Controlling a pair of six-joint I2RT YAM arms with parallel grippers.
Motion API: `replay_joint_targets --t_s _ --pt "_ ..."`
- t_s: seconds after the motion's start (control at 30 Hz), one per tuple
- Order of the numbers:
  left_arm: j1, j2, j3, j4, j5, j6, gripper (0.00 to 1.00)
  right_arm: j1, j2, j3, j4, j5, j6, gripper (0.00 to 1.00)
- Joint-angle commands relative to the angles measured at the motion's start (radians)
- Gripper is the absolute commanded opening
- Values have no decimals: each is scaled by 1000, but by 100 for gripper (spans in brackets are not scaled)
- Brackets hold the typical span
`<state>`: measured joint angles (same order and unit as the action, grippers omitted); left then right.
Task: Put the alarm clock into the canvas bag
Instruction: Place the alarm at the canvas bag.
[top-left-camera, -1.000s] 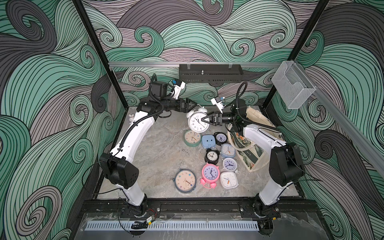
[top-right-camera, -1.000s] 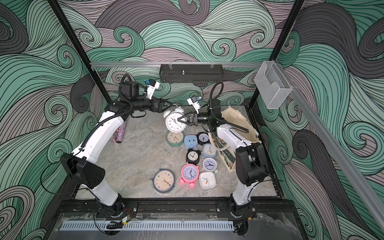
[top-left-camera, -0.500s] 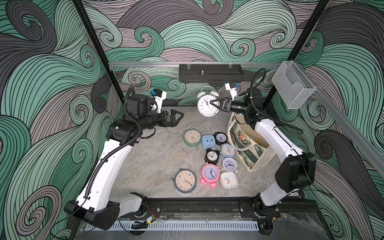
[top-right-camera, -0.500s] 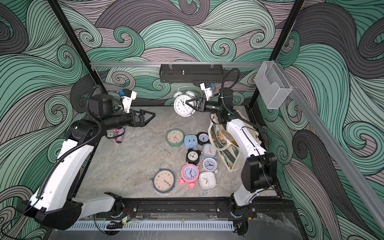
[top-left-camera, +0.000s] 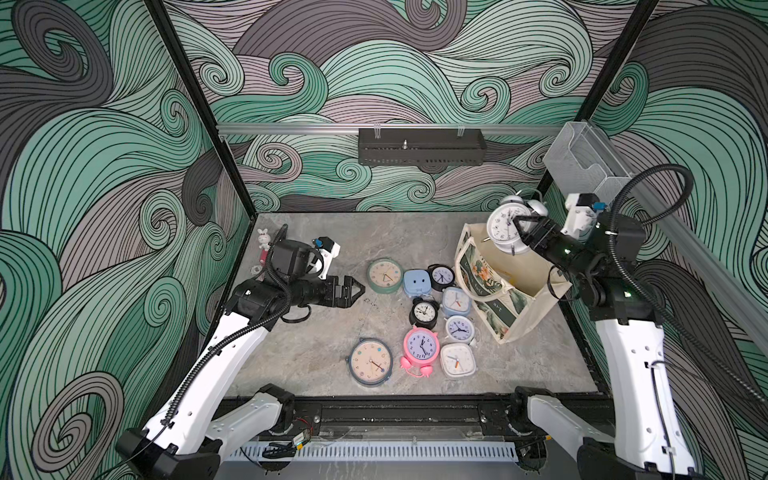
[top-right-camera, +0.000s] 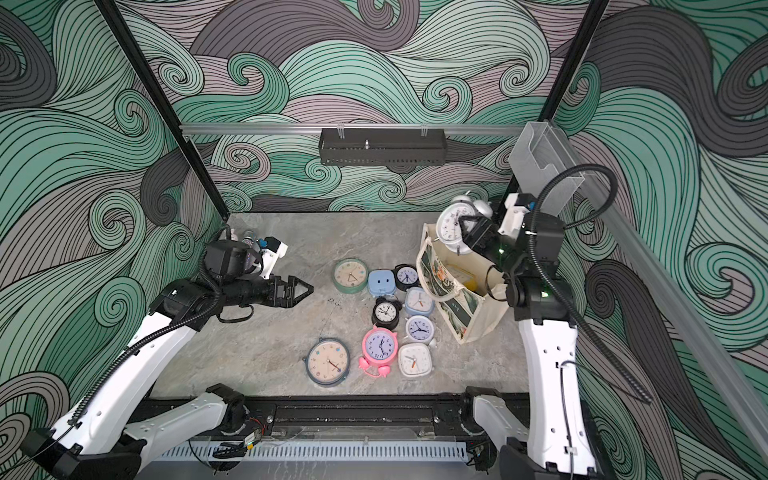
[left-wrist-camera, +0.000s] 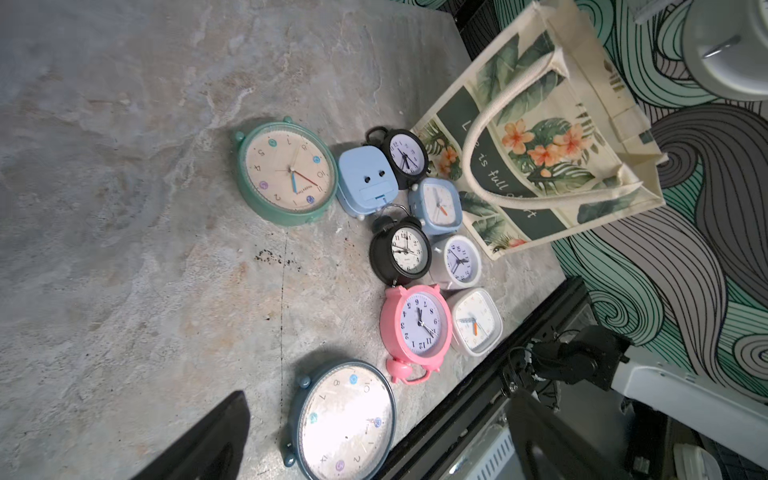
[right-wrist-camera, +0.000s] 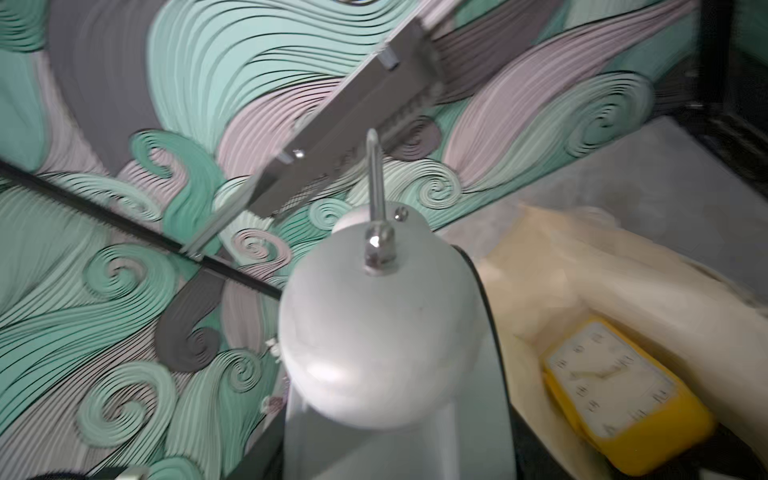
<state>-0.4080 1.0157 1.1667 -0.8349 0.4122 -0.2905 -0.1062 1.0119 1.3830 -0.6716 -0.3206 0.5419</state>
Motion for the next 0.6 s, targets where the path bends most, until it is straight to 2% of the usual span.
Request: replay_joint_targets --t_s 0.0,0.23,0.57 --pt "-43 -26 -6 7 0 33 99 -22 8 -8 -130 165 -65 13" --pt "-103 -48 -16 -7 -32 61 99 -59 115 -38 -95 198 -81 11" --pt "-104 -59 -32 -11 -56 65 98 1 295 -70 84 189 -23 11"
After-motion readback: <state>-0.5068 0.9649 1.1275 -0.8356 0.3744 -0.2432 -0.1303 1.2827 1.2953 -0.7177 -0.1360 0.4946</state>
